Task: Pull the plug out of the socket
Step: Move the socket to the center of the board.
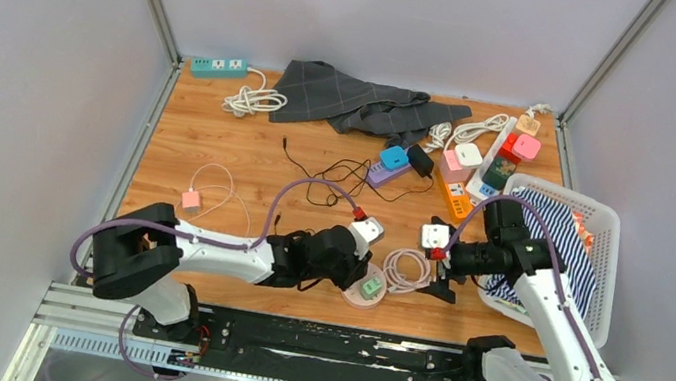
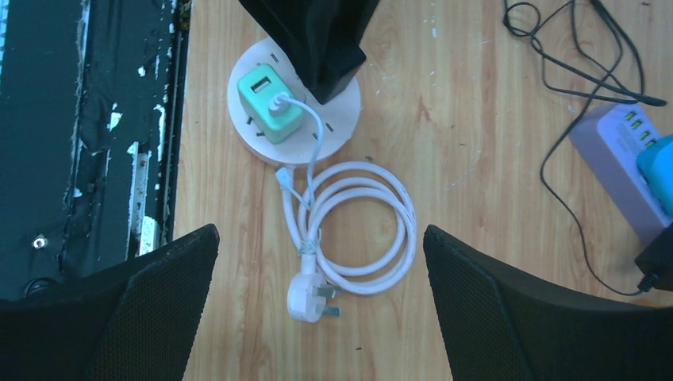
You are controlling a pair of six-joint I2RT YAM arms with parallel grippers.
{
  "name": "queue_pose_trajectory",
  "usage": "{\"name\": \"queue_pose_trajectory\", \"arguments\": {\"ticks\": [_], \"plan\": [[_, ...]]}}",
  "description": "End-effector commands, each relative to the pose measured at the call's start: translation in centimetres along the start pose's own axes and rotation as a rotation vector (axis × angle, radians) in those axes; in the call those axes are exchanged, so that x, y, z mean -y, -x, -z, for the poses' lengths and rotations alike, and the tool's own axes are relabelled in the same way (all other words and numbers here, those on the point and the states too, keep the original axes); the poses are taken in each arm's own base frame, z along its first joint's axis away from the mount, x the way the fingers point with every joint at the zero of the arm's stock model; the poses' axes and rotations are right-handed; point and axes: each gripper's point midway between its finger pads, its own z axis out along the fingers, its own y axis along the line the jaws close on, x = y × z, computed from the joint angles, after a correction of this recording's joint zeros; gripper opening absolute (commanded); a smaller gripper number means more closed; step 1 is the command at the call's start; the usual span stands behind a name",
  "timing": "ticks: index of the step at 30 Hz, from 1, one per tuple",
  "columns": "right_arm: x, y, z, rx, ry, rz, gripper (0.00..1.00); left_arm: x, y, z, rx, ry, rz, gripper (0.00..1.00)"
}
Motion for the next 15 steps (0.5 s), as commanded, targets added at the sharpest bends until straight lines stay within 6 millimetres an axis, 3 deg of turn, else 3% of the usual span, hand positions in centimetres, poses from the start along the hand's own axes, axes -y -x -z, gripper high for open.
{"name": "queue_pose_trajectory", "arguments": {"ticks": [1, 5, 11, 15], "plan": [[-3.2, -0.8, -0.5, 0.029, 0.104, -0.046, 1.00, 1.2, -2.4, -1.0, -0.110, -0.012, -0.014, 0.01], [-4.8, -1.2, -1.0, 0.061, 0.157, 0.009, 1.00, 2.9, -2.0, -1.9, -0.120, -0.056, -0.017, 0.01], [-4.4, -1.2, -0.5, 0.052, 0.116, 0.054, 1.00, 6.1, -1.8, -2.9, -0.128, -0.092, 0.033, 0.01], [-5.2, -0.9, -0.4, 0.083, 0.117, 0.102, 1.00, 6.9, -2.6, -3.6, -0.146, -0.080, 0.051, 0.01]]}}
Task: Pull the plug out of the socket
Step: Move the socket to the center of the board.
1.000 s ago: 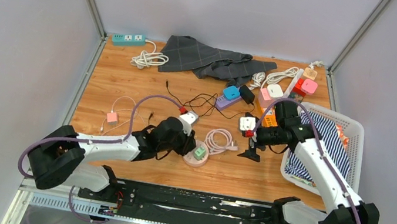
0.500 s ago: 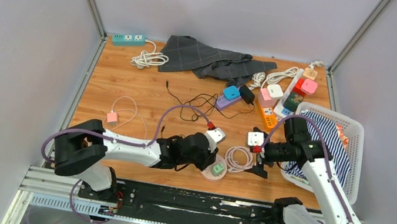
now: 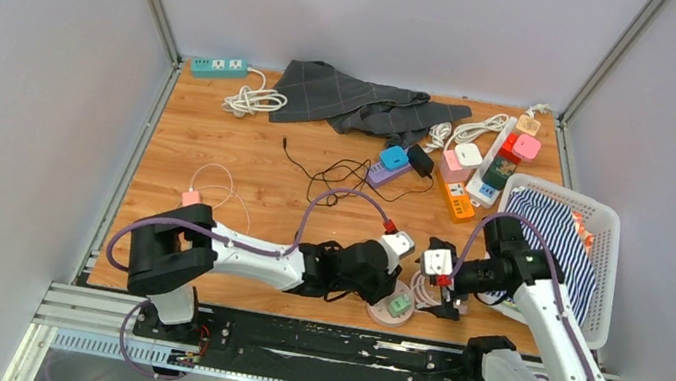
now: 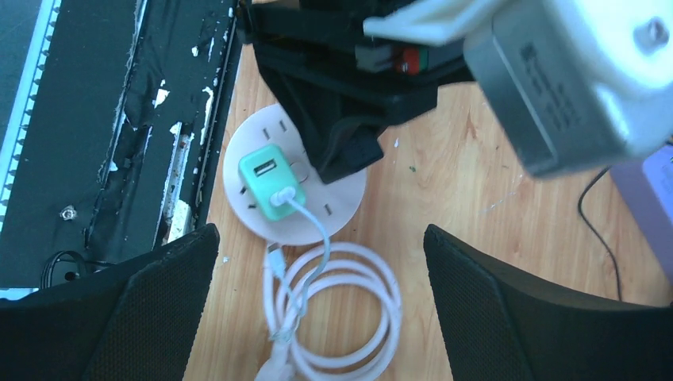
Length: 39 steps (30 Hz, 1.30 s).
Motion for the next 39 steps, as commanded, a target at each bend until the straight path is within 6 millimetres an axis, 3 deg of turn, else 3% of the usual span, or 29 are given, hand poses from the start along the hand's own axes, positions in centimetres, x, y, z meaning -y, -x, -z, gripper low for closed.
{"name": "queue_pose_trajectory", "arguments": {"ticks": [1, 6, 15, 25, 35, 39], "plan": [[-1.8, 0.7, -0.2, 0.060, 0.032, 0.055, 1.00, 1.0, -3.7, -0.8, -0.118, 0.003, 0.038, 0.01], [-3.2, 0.6, -0.3, 0.071, 0.101, 0.075, 0.99, 1.2, -2.5, -0.4, -0.077, 0.011, 0.028, 0.01], [-3.7, 0.0, -0.4, 0.040, 0.148, 0.087, 0.87, 0.4, -1.5, 0.1, -0.030, 0.052, 0.015, 0.02], [-3.7, -0.8, -1.5, -0.004, 0.181, 0.155, 0.72, 1.6, 0.0, 0.1, 0.038, 0.003, 0.069, 0.02], [-3.7, -2.5, -2.8, -0.080, 0.236, 0.184, 0.68, 2.8, 0.3, -0.4, 0.036, -0.048, 0.101, 0.02], [-4.0, -2.3, -3.0, -0.075, 0.254, 0.184, 0.66, 3.4, 0.4, -0.2, 0.048, -0.083, 0.126, 0.02]]}}
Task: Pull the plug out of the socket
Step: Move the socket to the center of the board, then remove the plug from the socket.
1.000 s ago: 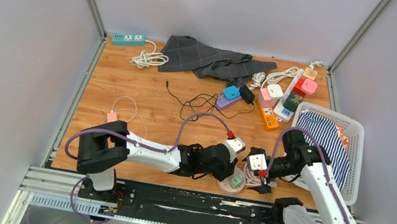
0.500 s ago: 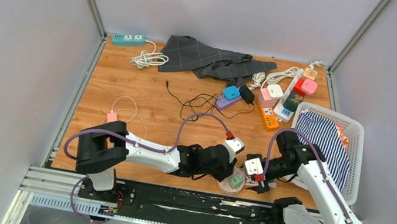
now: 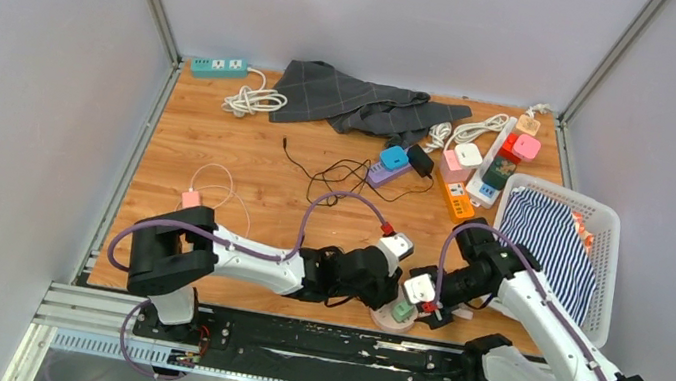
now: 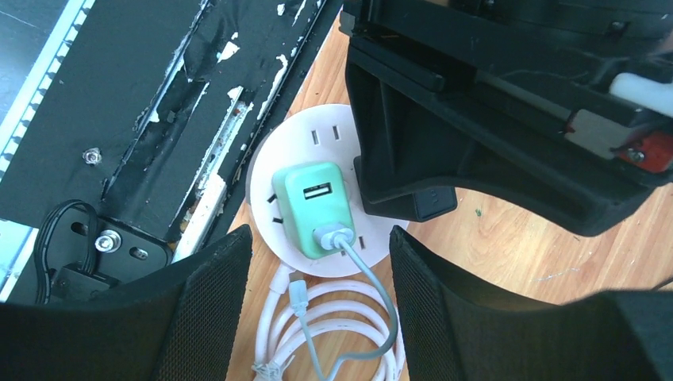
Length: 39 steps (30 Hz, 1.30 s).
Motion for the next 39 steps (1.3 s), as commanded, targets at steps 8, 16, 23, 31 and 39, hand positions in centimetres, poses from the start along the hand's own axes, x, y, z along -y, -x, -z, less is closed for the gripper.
{"name": "queue_pose_trajectory", "arguments": {"ticks": [8, 16, 23, 31, 39], "plan": [[-1.2, -1.2, -1.3, -0.055, 0.066, 0.015, 0.62, 2.7, 0.1, -0.8, 0.016, -0.105, 0.069, 0.03], [-1.9, -1.2, -1.3, -0.056, 0.095, 0.041, 0.57, 2.8, 0.0, -1.8, 0.015, -0.087, 0.052, 0.04], [-2.3, -1.2, -1.2, -0.056, 0.109, 0.030, 0.54, 1.4, -0.1, -1.6, 0.039, -0.026, -0.017, 0.05], [-2.4, -0.1, -1.1, -0.003, 0.122, 0.010, 0.48, 0.9, 0.4, -1.7, 0.059, -0.003, -0.081, 0.25], [-2.4, -0.8, -1.3, -0.026, 0.125, 0.007, 0.30, 0.8, 1.8, -0.6, 0.105, 0.013, -0.054, 0.45]]}}
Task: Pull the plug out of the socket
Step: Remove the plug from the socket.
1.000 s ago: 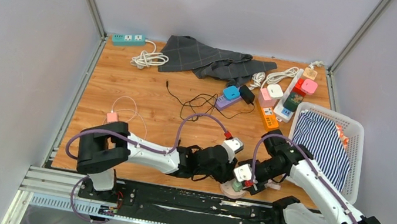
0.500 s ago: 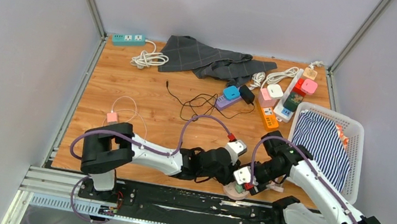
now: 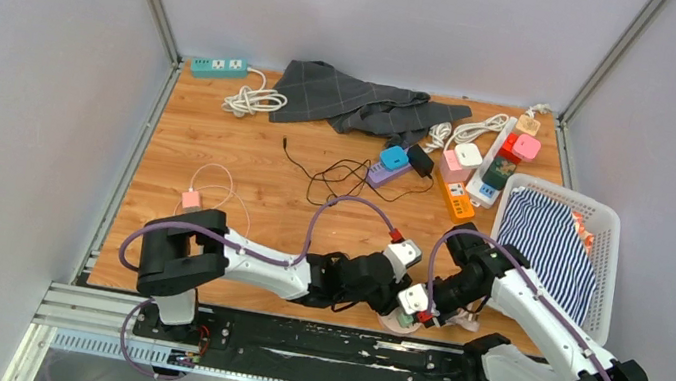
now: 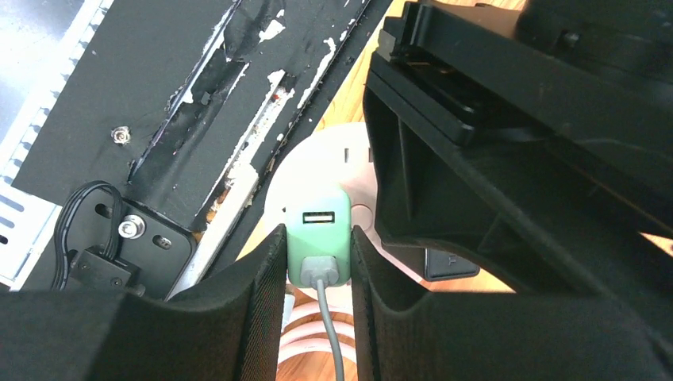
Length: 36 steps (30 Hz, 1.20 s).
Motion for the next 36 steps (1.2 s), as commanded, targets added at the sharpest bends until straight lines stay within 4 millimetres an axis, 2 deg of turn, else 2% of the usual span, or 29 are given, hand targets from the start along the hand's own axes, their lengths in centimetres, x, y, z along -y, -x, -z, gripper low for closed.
{"name": "queue_pose_trajectory", "arguments": {"ticks": [1, 6, 11, 17, 23, 27, 28, 30, 31, 33, 36], "plan": [[-0.5, 0.3, -0.1, 0.012, 0.015, -0.009, 0.29, -0.6, 1.5, 0.9, 0.067, 0.043, 0.009, 0.47], [-0.2, 0.0, -0.1, -0.002, 0.006, -0.014, 0.22, -0.8, 2.3, 2.5, 0.098, 0.037, 0.016, 0.56], [-0.1, -0.3, -0.1, -0.019, 0.000, -0.017, 0.18, -1.1, 2.4, 3.9, 0.113, 0.027, -0.010, 0.57], [0.0, -0.5, 0.1, -0.035, 0.003, -0.026, 0.18, -0.3, 3.2, 6.1, 0.139, -0.058, -0.161, 0.63], [0.6, -0.5, 0.5, -0.046, -0.002, -0.062, 0.18, 0.3, 5.2, 7.9, 0.274, -0.119, -0.309, 0.70], [2.3, -1.8, 1.1, -0.117, -0.051, -0.140, 0.17, -0.7, 6.7, 9.2, 0.431, -0.091, -0.333, 0.75], [3.1, -2.2, 1.4, -0.143, -0.076, -0.158, 0.17, -1.0, 7.3, 9.7, 0.489, -0.080, -0.332, 0.80], [4.5, -2.9, 1.8, -0.177, -0.109, -0.173, 0.16, -2.1, 7.9, 10.5, 0.592, -0.043, -0.320, 0.96], [5.1, -3.2, 1.9, -0.189, -0.113, -0.173, 0.16, -2.7, 8.3, 10.9, 0.645, -0.020, -0.312, 0.99], [5.8, -3.6, 1.9, -0.200, -0.107, -0.171, 0.15, -3.5, 8.4, 11.0, 0.702, -0.030, -0.350, 1.00], [6.7, -3.5, 2.0, -0.191, -0.115, -0.156, 0.14, -4.2, 8.3, 9.9, 0.698, -0.142, -0.321, 1.00]]}}
